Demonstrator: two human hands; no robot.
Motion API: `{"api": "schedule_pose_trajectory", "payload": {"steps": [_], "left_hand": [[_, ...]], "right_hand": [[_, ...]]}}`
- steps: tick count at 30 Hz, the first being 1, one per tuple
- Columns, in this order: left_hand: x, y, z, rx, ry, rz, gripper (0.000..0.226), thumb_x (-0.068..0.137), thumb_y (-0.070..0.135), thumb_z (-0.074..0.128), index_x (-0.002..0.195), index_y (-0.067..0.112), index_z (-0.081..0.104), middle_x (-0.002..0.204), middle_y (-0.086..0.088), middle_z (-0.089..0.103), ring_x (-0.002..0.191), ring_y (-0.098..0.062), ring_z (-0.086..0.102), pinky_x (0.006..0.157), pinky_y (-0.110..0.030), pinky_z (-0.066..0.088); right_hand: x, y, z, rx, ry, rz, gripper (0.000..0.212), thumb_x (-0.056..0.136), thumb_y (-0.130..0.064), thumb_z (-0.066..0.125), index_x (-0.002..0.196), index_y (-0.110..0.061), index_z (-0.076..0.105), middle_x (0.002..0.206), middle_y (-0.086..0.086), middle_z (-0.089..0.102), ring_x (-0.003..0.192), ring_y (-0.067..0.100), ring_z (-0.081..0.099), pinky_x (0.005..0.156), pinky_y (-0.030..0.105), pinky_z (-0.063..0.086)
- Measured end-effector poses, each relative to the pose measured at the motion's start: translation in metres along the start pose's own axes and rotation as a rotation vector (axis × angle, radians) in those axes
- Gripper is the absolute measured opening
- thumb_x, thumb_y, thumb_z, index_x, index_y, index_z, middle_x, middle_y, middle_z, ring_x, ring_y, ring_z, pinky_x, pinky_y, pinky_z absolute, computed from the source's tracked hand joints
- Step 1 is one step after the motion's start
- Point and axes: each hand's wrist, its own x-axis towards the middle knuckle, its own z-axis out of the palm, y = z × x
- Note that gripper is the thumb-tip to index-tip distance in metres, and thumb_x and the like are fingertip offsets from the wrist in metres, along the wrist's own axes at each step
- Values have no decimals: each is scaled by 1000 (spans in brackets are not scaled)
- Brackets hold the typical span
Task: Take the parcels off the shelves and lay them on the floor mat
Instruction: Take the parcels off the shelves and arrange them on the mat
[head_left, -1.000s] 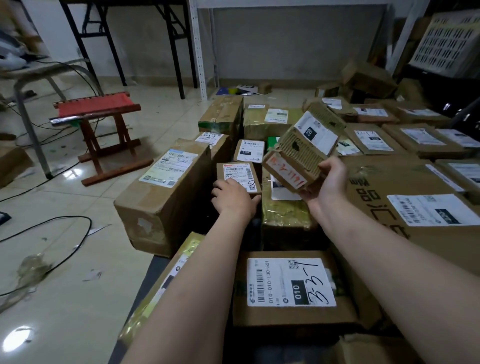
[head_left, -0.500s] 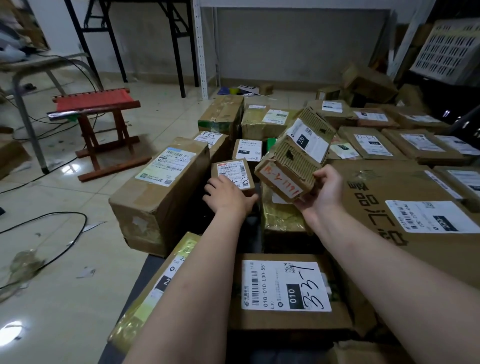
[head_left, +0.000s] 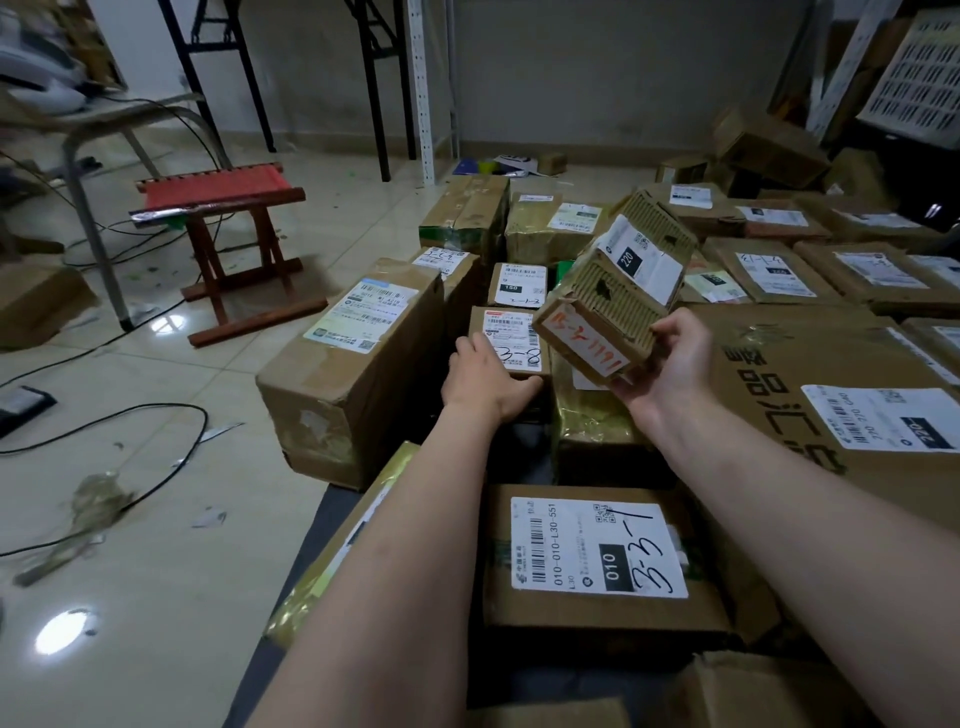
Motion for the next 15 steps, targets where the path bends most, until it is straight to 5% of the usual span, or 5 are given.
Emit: {"api": "schedule_pose_trajectory", "payload": {"steps": [4, 8, 11, 15], "left_hand": [[-2, -7, -17, 106, -60, 64, 89, 81, 61, 65, 143, 7, 31, 144, -14, 38, 135, -31, 35, 106, -44, 39], [2, -6, -57, 432, 217, 233, 83, 80, 59, 65, 139, 6, 39, 145, -15, 41, 140, -34, 29, 115, -44, 29], [6, -4, -95, 528, 248, -6, 97, 72, 63, 71, 144, 9, 34, 150, -22, 34, 144, -41, 23, 117, -59, 19], [-1, -32, -123, 398, 18, -433, 119, 69, 72, 68, 155, 13, 12, 159, -28, 12, 144, -52, 11, 111, -71, 8]], "right_hand": [[-4, 3, 8, -20, -27, 7, 18, 87, -24, 48, 88, -13, 61, 76, 5, 68, 80, 26, 66, 60, 35, 58], [-8, 1, 11, -56, -57, -17, 19, 88, -26, 48, 90, -15, 63, 71, 3, 71, 80, 25, 67, 59, 33, 57], [-11, 0, 11, -101, -68, -35, 21, 88, -28, 48, 96, -17, 63, 84, 5, 70, 87, 26, 66, 70, 41, 59], [-15, 0, 13, -122, -65, -35, 22, 88, -27, 47, 98, -16, 62, 87, 6, 69, 89, 28, 66, 84, 50, 55]]}}
